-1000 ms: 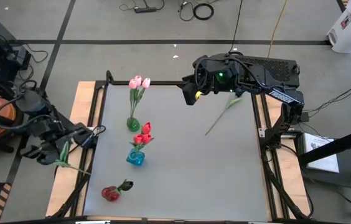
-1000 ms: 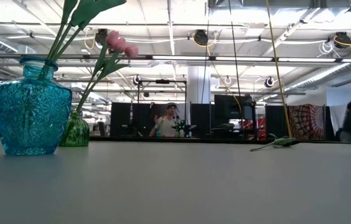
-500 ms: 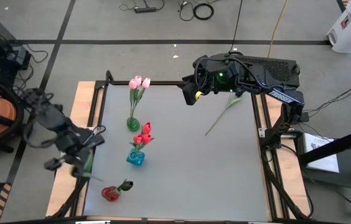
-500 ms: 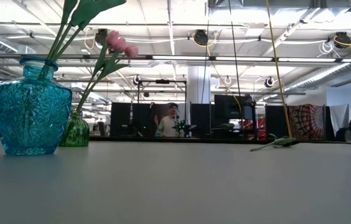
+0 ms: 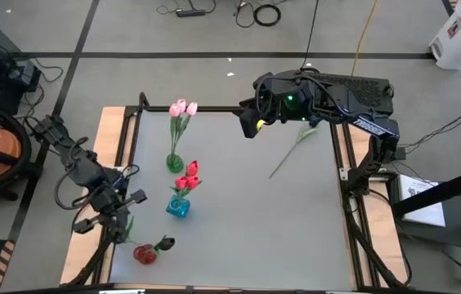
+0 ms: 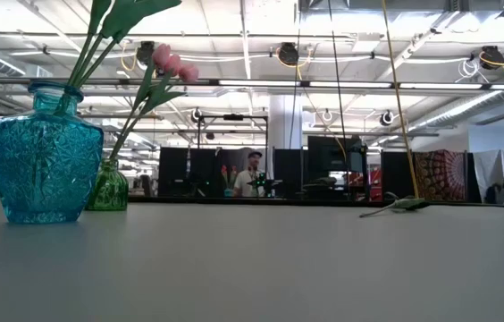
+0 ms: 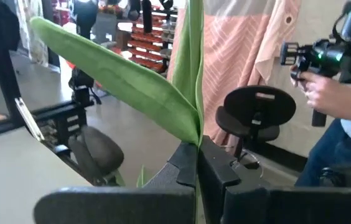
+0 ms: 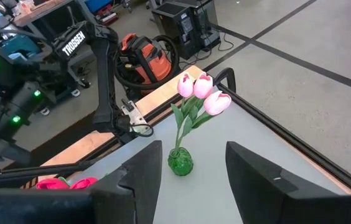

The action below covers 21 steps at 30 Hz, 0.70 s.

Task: Sort flowers into vase by color
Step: Put the bottom black flower into the red vase

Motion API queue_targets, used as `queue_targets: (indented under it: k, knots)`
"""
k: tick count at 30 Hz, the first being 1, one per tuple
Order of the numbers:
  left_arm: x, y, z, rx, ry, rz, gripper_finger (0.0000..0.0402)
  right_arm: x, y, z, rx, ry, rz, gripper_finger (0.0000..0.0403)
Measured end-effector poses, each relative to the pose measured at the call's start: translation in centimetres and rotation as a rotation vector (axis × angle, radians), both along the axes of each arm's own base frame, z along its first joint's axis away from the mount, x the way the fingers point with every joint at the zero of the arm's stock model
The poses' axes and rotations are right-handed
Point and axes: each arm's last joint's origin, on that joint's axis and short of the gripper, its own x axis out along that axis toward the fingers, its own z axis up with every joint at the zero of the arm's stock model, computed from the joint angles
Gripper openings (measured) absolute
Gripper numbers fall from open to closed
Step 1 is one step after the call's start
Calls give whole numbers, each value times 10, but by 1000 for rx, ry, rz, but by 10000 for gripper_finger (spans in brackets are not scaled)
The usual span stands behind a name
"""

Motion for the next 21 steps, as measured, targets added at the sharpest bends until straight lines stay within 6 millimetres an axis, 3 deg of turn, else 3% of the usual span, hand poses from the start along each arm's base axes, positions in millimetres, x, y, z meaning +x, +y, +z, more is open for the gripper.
queue_targets:
  k: [21]
  knots:
    - [-7,-24,-9,6,18,-20,1,0,0,0,0,0,0,169]
